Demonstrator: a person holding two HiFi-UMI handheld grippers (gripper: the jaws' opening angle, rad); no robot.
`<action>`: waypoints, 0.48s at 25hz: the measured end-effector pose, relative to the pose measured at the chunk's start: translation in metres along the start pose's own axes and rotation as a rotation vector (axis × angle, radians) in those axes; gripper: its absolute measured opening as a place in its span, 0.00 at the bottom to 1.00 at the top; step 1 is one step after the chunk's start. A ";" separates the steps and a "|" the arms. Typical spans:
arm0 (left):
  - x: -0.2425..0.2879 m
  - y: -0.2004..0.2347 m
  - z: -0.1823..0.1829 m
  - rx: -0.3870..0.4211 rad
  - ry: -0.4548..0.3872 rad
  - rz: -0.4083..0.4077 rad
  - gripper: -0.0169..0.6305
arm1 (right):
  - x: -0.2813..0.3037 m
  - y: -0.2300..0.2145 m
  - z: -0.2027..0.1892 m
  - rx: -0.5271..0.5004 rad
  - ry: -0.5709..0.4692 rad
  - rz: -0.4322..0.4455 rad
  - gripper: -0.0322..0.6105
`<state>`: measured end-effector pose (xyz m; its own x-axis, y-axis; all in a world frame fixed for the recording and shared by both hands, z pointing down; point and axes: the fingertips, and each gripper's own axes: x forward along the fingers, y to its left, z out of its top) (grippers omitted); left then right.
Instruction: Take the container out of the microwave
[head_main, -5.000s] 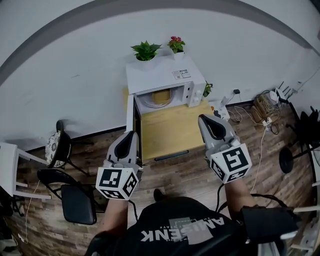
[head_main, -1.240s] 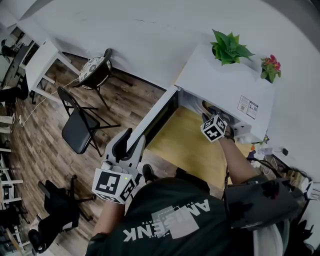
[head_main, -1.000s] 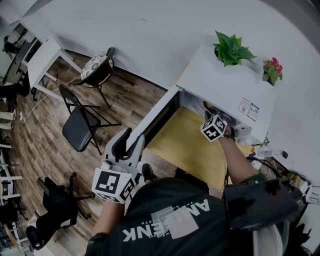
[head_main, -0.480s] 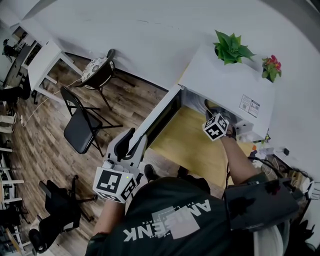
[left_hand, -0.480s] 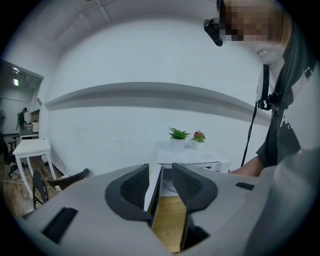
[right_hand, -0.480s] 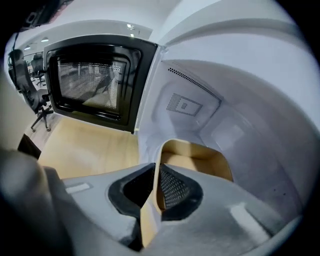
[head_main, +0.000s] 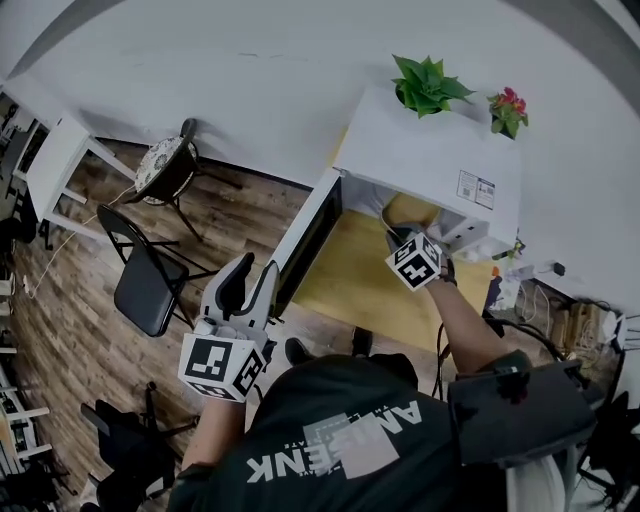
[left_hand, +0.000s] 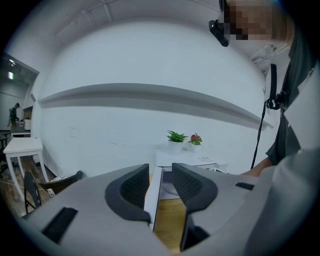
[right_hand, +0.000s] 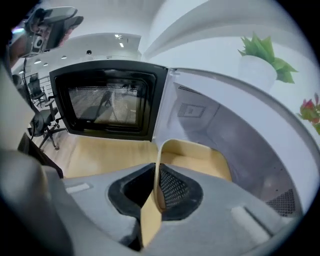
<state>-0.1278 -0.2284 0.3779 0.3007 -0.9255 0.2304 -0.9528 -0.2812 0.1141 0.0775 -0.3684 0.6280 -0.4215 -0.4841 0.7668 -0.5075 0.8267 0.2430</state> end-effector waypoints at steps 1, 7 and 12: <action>0.001 0.001 0.000 0.002 0.001 -0.013 0.24 | -0.004 0.005 0.002 0.001 -0.001 0.001 0.10; 0.007 -0.007 0.001 0.034 -0.005 -0.134 0.24 | -0.034 0.038 0.013 0.034 -0.010 0.002 0.10; 0.018 -0.003 0.000 0.038 0.011 -0.196 0.24 | -0.058 0.064 0.024 0.083 -0.028 0.022 0.10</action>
<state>-0.1199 -0.2440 0.3819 0.4808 -0.8492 0.2184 -0.8769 -0.4651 0.1216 0.0512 -0.2942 0.5849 -0.4532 -0.4750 0.7543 -0.5584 0.8109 0.1752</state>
